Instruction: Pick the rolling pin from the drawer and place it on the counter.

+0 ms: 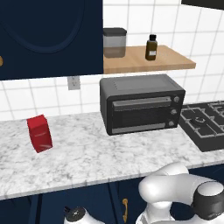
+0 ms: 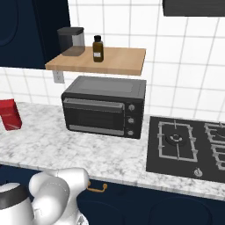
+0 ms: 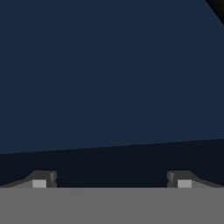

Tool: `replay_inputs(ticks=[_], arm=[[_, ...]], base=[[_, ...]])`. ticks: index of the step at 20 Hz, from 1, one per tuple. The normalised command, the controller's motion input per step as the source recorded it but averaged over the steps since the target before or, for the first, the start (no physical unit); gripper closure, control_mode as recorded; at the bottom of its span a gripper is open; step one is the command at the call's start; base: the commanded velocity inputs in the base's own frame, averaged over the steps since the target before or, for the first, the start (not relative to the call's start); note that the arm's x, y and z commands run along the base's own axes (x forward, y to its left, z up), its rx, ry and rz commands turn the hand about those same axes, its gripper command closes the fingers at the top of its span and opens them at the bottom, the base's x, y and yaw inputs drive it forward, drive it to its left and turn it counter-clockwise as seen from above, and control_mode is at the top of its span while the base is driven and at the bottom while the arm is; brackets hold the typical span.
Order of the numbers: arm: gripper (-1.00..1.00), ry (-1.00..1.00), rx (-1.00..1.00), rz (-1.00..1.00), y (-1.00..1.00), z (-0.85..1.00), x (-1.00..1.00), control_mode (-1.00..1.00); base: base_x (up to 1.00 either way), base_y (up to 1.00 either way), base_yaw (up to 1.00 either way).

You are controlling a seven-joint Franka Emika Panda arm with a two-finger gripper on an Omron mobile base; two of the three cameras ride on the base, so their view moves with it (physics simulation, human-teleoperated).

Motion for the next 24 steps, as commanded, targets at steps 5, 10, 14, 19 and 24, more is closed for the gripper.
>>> replay_inputs(ticks=[5,10,14,19,24], arm=[[-1.0,0.0,-0.02,0.01,0.15,0.0,-0.61,-1.0],[-1.0,0.0,-0.01,0.03,0.06,0.01,-0.35,-1.0],[-1.0,0.0,0.03,0.04,-0.08,0.26,0.46,-1.0],[-1.0,-0.02,0.09,0.07,-0.3,0.38,0.87,-1.0],[-1.0,-0.05,0.03,0.18,-0.34,0.09,0.86,-1.0]], base=[[0.0,0.0,0.0],[0.0,0.0,0.0],[0.0,0.0,0.0],[0.0,0.0,0.0],[0.0,0.0,0.0]])
